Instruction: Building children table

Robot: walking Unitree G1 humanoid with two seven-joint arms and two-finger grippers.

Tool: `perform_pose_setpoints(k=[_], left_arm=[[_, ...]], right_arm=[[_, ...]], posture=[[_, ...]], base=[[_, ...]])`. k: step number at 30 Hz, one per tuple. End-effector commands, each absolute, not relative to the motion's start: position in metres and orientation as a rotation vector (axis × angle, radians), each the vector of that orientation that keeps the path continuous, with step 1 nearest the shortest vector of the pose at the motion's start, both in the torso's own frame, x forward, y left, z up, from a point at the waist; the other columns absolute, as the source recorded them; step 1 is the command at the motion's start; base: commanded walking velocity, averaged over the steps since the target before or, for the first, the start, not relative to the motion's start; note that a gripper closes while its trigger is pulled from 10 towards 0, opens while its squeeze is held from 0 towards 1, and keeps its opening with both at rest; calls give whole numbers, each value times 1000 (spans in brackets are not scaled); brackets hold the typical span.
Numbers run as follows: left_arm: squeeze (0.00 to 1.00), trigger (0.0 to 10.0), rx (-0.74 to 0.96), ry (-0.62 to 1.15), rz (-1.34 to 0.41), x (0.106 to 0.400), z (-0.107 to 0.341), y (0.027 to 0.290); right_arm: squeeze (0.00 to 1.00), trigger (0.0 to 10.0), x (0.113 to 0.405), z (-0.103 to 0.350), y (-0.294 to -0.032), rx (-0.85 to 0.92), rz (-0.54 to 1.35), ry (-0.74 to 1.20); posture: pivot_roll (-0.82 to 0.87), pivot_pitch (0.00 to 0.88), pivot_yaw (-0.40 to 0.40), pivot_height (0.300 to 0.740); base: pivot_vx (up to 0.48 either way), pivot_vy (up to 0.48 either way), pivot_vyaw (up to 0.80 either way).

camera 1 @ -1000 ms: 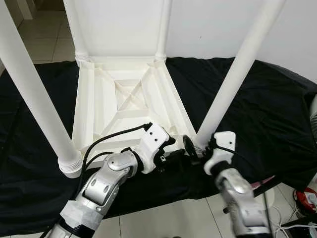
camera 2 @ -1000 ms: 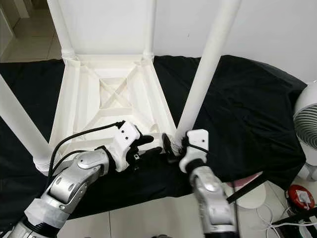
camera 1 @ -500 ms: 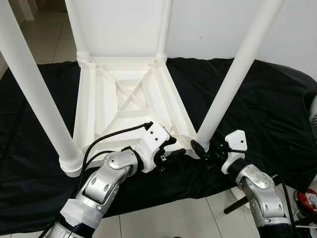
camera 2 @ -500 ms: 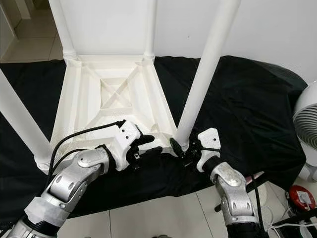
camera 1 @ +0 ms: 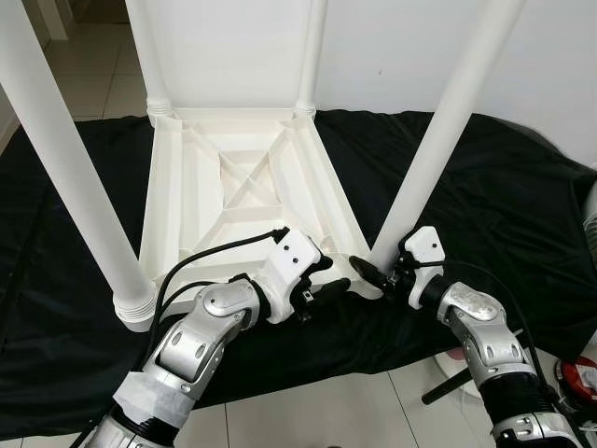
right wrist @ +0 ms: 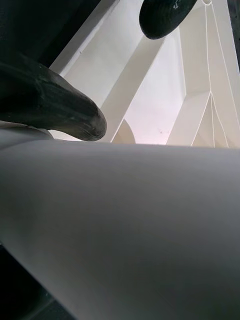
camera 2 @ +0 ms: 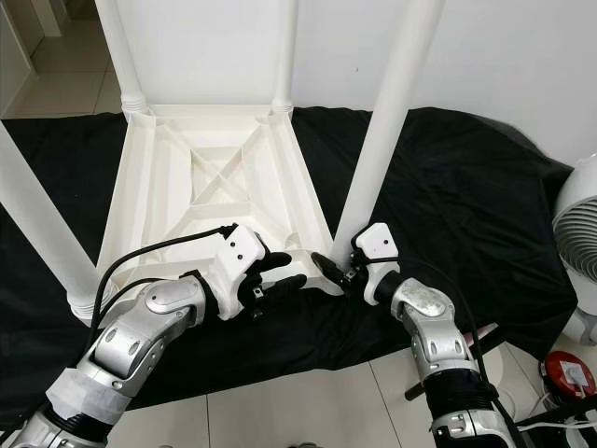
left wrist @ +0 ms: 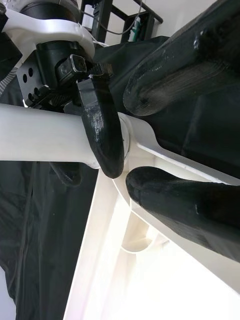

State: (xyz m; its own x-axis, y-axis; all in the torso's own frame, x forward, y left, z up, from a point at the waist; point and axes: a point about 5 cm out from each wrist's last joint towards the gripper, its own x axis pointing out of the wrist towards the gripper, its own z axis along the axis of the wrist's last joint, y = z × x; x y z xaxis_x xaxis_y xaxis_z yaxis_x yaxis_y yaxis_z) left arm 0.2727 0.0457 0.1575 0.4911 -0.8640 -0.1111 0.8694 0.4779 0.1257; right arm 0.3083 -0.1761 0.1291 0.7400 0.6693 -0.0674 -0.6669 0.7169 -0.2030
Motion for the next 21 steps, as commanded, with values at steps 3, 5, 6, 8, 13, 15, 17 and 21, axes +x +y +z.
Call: perform_pose_setpoints(k=[3,5,6,8,13,15,17,21], left_arm=[[0,10000,169,43,-1067,270,156,47],[0,10000,168,44,-1067,270,156,46],[0,10000,168,44,-1067,270,156,46],[0,10000,167,46,-1069,269,156,46],[0,10000,166,47,-1072,269,156,46],[0,10000,166,48,-1075,269,156,46],[0,10000,166,48,-1076,269,156,46],[0,10000,165,50,-1075,268,156,46]], right_arm=[[0,0,303,117,-176,-232,776,35],[0,0,303,116,-177,-225,777,37],[0,0,303,116,-177,-225,777,37],[0,0,303,114,-178,-214,775,36],[0,2196,303,114,-179,-208,755,22],[0,10000,302,119,-181,-187,688,-16],[0,10000,302,120,-181,-182,671,-25],[0,10000,301,122,-179,-185,590,-40]], posture=[[47,28,-81,740],[46,30,-79,740],[46,30,-79,740],[39,35,-78,740],[34,41,-76,740],[33,44,-79,740],[33,44,-79,740],[32,52,-82,740]], base=[[0,0,0],[0,0,0],[0,0,0],[0,0,0],[0,0,0],[0,0,0],[0,0,0],[0,0,0]])
